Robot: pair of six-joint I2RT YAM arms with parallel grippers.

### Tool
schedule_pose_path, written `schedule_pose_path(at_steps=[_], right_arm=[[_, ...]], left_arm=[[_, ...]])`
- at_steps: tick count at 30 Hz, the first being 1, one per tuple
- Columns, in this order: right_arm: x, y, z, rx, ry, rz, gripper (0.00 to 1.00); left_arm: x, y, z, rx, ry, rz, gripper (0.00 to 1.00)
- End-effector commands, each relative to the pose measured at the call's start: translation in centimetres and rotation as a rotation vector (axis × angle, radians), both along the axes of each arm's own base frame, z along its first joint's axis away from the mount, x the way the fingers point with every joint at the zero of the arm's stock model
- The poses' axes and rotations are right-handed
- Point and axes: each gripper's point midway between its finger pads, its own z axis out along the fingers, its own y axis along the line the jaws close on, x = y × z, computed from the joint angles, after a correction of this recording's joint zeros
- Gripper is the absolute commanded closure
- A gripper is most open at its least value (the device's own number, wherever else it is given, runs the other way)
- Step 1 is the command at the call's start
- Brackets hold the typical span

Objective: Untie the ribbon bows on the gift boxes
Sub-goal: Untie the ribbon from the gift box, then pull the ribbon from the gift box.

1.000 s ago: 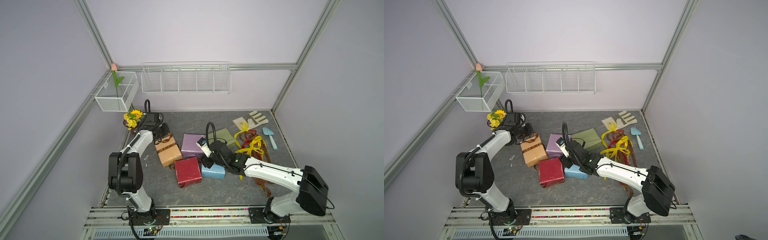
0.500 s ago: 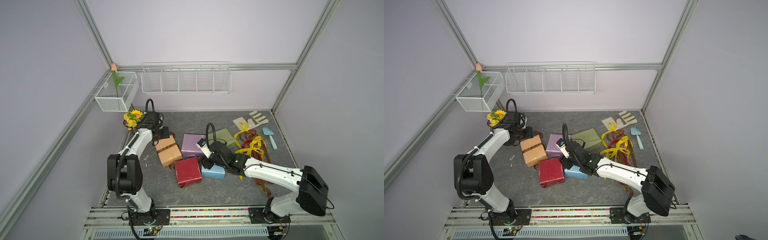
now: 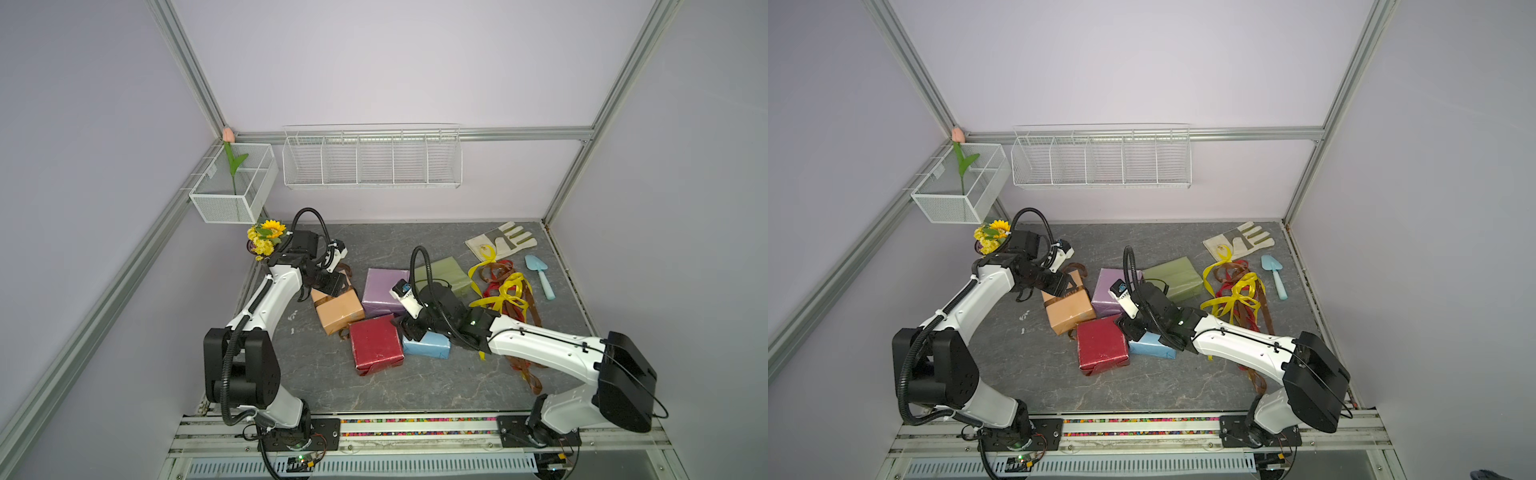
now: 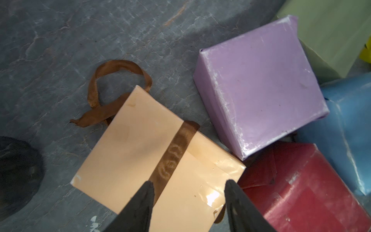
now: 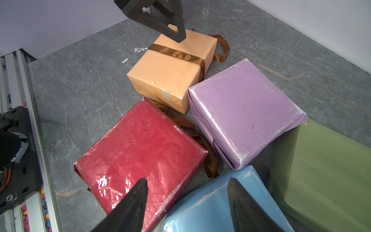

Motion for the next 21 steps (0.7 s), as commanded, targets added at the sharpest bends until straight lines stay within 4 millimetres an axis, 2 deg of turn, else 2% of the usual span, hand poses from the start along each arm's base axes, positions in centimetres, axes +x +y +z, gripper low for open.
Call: schedule_pose_path(at_steps=[1, 7, 21], right_arm=[[-0.3, 0.1, 0.1, 0.02, 0.001, 0.021, 0.33], [-0.5, -0.3, 0.1, 0.023, -0.003, 0.015, 0.33], [-0.7, -1.1, 0.1, 0.04, -0.007, -0.004, 0.33]], left_arm=[[-1.3, -1.5, -0.8, -0.043, 0.007, -0.157, 0.41], [-0.6, -1.1, -1.8, -0.017, -0.049, -0.139, 0.42], [0.8, 1.0, -5.7, 0.118, 0.031, -0.089, 0.46]])
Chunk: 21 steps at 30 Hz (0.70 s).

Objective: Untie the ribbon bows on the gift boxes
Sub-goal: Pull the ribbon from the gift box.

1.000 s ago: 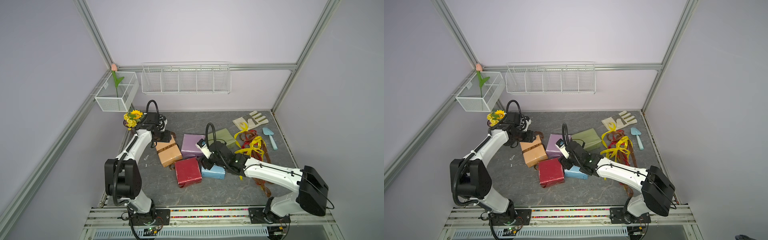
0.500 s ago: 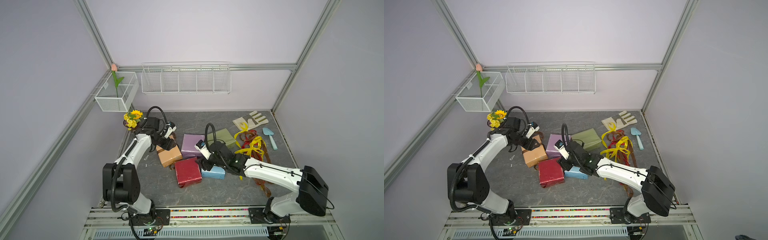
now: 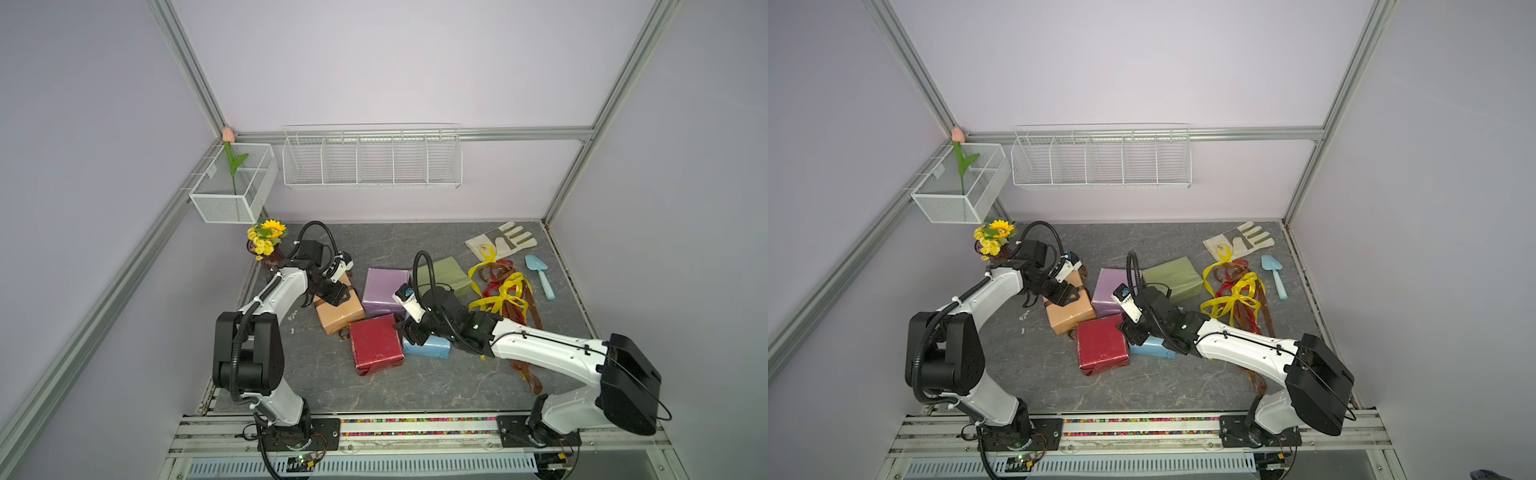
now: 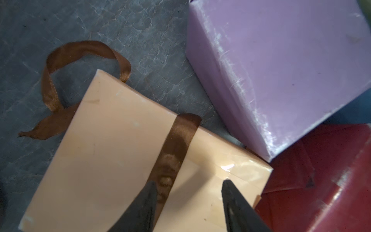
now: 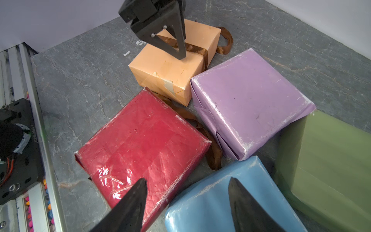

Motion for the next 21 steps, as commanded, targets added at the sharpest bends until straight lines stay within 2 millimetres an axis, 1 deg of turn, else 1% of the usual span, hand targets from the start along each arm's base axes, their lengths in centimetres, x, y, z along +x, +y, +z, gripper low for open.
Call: schedule_pose_path(at_steps=[1, 9, 13, 16, 21], right_arm=[[0.0, -0.3, 1.0, 0.039, -0.018, -0.01, 0.33], [-0.2, -0.3, 1.0, 0.041, -0.013, -0.004, 0.32], [-0.2, -0.3, 1.0, 0.044, -0.013, -0.001, 0.32], [-0.3, -0.3, 1.1, 0.045, -0.013, 0.0, 0.32], [-0.3, -0.3, 1.2, 0.044, -0.015, 0.0, 0.32]], left_arm=[[1.0, 0.6, -0.1, 0.052, -0.03, -0.01, 0.46], [1.9, 1.3, 0.0, 0.087, -0.09, 0.015, 0.46], [2.1, 1.8, -0.5, 0.12, -0.09, 0.017, 0.48], [2.0, 1.7, -0.7, 0.114, -0.085, 0.012, 0.49], [1.4, 1.6, -1.3, 0.113, -0.046, -0.007, 0.54]])
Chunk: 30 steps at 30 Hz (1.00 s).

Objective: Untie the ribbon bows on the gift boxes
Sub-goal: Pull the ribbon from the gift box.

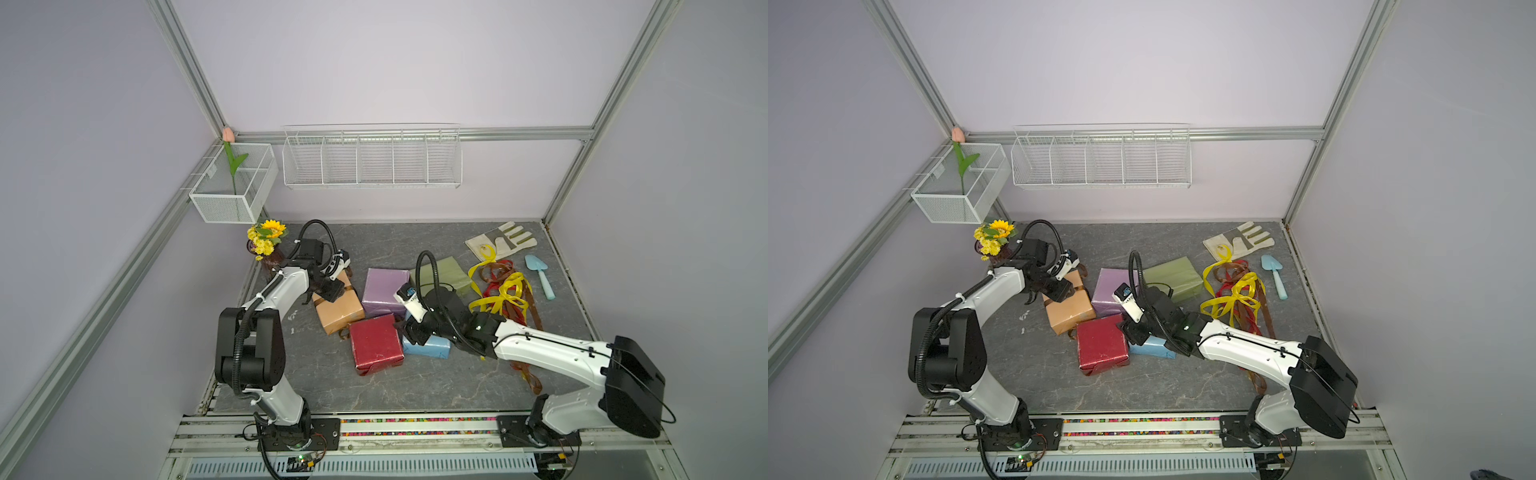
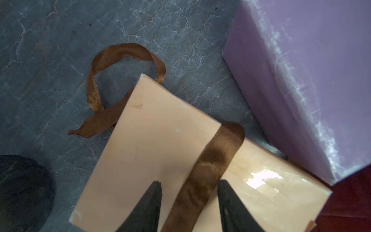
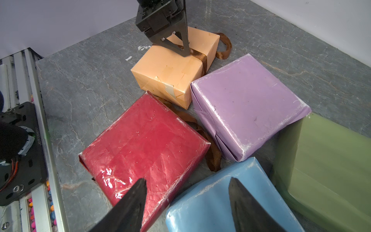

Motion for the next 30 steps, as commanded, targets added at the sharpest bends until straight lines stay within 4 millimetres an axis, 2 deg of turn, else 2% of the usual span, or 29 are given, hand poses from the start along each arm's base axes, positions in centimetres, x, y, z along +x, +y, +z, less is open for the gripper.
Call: schedule_pose_path(at_steps=[1, 7, 14, 23, 28, 30], right_arm=[[-0.2, -0.3, 0.6, 0.026, -0.007, -0.001, 0.32], [-0.2, -0.2, 0.5, 0.025, -0.006, 0.001, 0.32], [-0.2, -0.5, 0.6, 0.026, -0.012, -0.005, 0.32], [-0.2, -0.7, 0.5, 0.023, -0.012, -0.008, 0.32], [-0.2, -0.6, 0.3, 0.02, -0.008, -0.005, 0.32], [-0.1, -0.4, 0.2, 0.018, -0.008, -0.005, 0.32]], left_arm=[[-0.9, -0.1, -1.0, 0.013, 0.041, -0.041, 0.54], [-1.6, -0.5, -0.9, -0.01, 0.069, -0.052, 0.55], [-1.9, -0.8, -1.1, -0.027, 0.1, -0.059, 0.64], [-1.5, -0.6, -1.3, -0.017, 0.101, -0.046, 0.83], [-0.5, -0.8, 0.0, -0.038, 0.052, -0.02, 0.99], [-0.1, -1.2, 0.8, -0.067, 0.029, -0.008, 1.0]])
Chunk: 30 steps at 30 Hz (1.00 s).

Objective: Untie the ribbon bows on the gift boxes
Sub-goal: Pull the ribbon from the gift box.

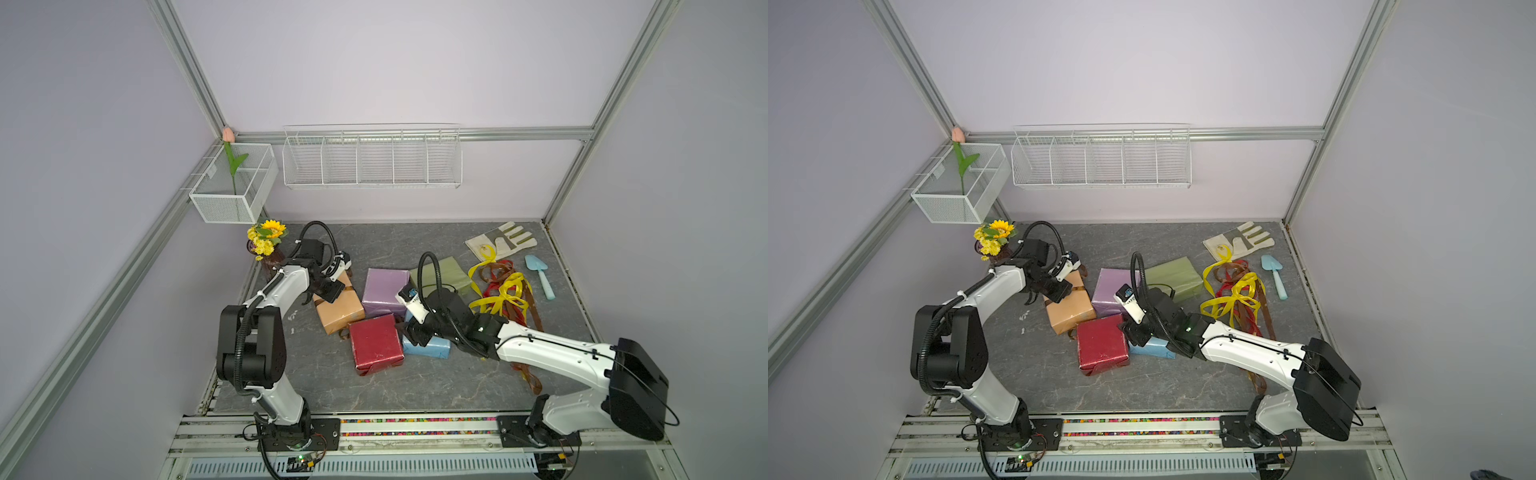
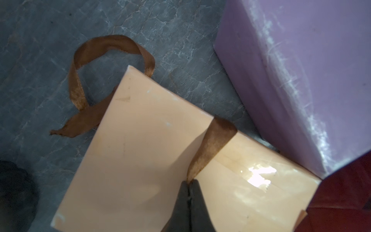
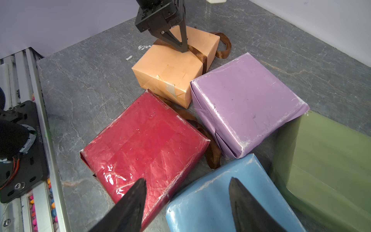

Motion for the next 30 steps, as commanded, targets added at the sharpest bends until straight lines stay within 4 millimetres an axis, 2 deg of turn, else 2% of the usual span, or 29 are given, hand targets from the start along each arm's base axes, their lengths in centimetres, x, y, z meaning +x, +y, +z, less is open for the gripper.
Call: schedule_pose_path(at_steps=[1, 6, 12, 19, 24, 27, 30], right_arm=[[0.2, 0.1, 0.2, 0.016, -0.007, -0.004, 0.31], [0.7, 1.0, 0.3, 0.022, -0.008, 0.002, 0.31], [1.6, 2.9, 0.7, 0.053, -0.003, 0.01, 0.31], [4.4, 7.7, 1.4, 0.14, -0.014, 0.01, 0.32], [7.1, 11.7, 0.0, 0.212, 0.031, -0.039, 0.39], [8.1, 13.8, -1.2, 0.241, 0.045, -0.051, 0.47], [8.7, 15.4, -2.7, 0.246, 0.068, -0.046, 0.5]], left_arm=[[0.6, -0.9, 1.7, -0.059, -0.03, 0.013, 1.0], [1.4, -1.8, 3.9, -0.143, -0.105, 0.057, 1.0], [1.9, -2.1, 7.1, -0.21, -0.17, 0.109, 1.0], [2.0, -2.7, 10.0, -0.281, -0.196, 0.145, 1.0], [2.1, -3.1, 11.6, -0.35, -0.222, 0.179, 1.0], [2.1, -3.4, 12.7, -0.386, -0.236, 0.195, 1.0], [1.8, -3.3, 13.9, -0.402, -0.257, 0.203, 1.0]])
